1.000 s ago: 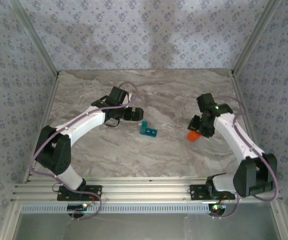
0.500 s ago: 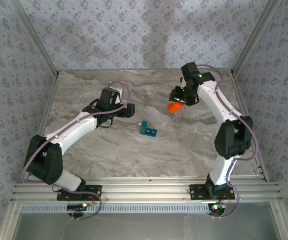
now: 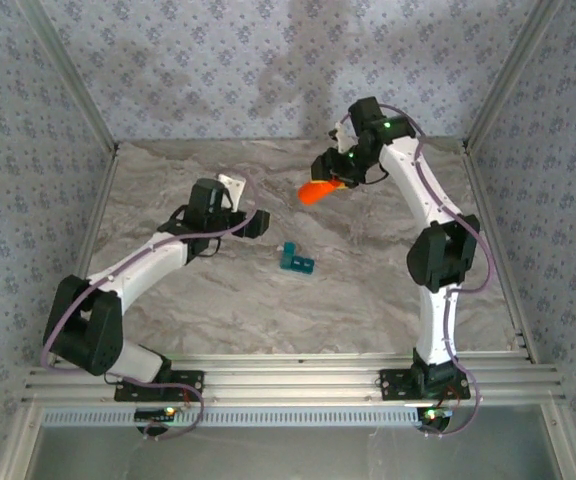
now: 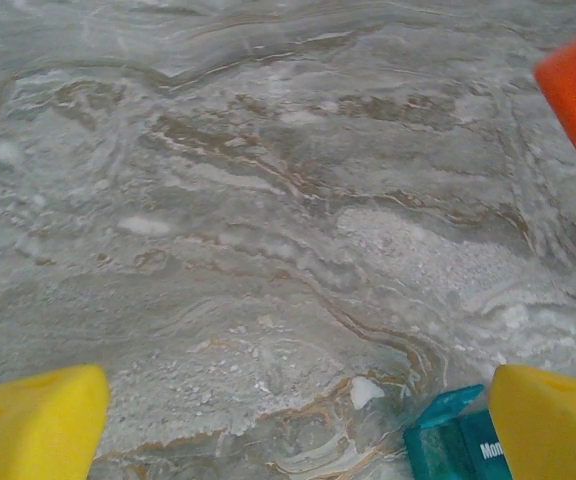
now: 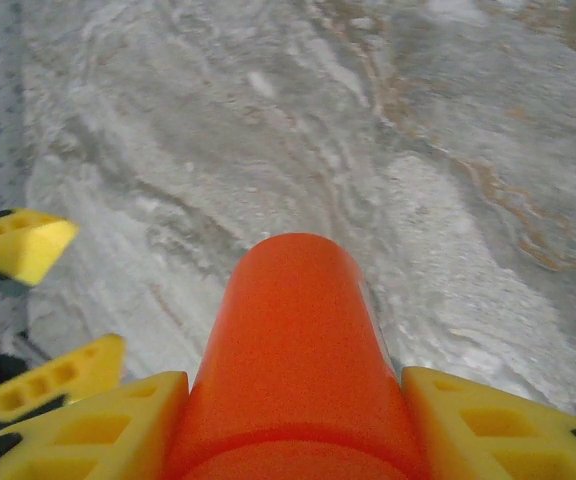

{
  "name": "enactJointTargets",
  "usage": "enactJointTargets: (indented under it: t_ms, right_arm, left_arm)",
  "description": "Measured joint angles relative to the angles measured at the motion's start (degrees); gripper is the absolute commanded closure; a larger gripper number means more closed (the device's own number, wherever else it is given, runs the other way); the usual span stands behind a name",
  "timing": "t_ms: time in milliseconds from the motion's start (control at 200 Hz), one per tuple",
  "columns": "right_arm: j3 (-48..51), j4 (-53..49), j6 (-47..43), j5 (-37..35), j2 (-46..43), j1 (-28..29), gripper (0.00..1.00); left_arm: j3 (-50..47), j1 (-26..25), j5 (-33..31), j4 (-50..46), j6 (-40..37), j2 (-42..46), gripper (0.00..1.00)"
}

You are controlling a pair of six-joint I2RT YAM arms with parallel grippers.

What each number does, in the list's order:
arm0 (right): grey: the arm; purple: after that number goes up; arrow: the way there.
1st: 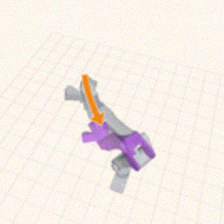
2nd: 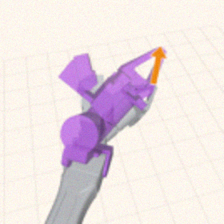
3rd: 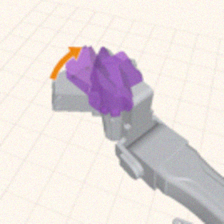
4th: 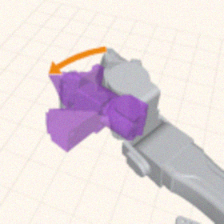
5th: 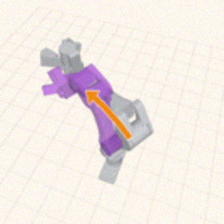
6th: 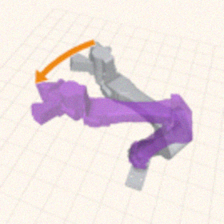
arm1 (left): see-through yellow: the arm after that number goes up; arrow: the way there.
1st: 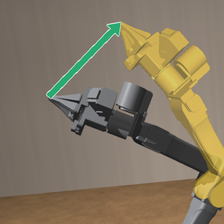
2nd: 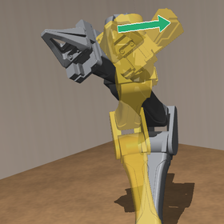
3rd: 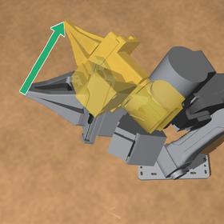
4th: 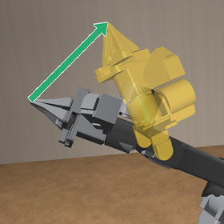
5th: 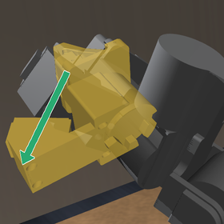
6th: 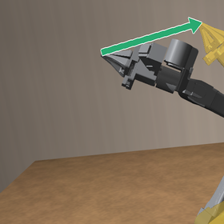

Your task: Sort the pills into containers

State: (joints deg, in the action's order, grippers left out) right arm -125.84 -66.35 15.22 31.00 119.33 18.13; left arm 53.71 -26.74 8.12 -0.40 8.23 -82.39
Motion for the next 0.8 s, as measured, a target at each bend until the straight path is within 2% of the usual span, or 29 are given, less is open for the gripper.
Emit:
enactJointTargets:
  t_ms: [105,255,465,800]
  right_arm:
    - [-3.5,-2.7,-1.3,2.6,1.9,0.6,0.6]
    - [-4.6,-5.6,-2.4,5.7,2.5,1.4,0.6]
    - [-4.8,-8.9,-4.3,8.3,2.5,2.6,0.6]
    - [-1.0,-10.6,-7.4,10.0,0.9,6.4,0.6]
  left_arm:
    - [-3.7,0.0,2.7,4.3,-3.4,1.7,0.03]
    - [-4.1,0.0,7.4,8.0,-8.3,2.2,0.04]
    - [-2.7,-1.4,13.2,8.1,-13.2,2.1,0.04]
    - [0.7,-4.5,16.0,7.4,-18.2,2.1,0.05]
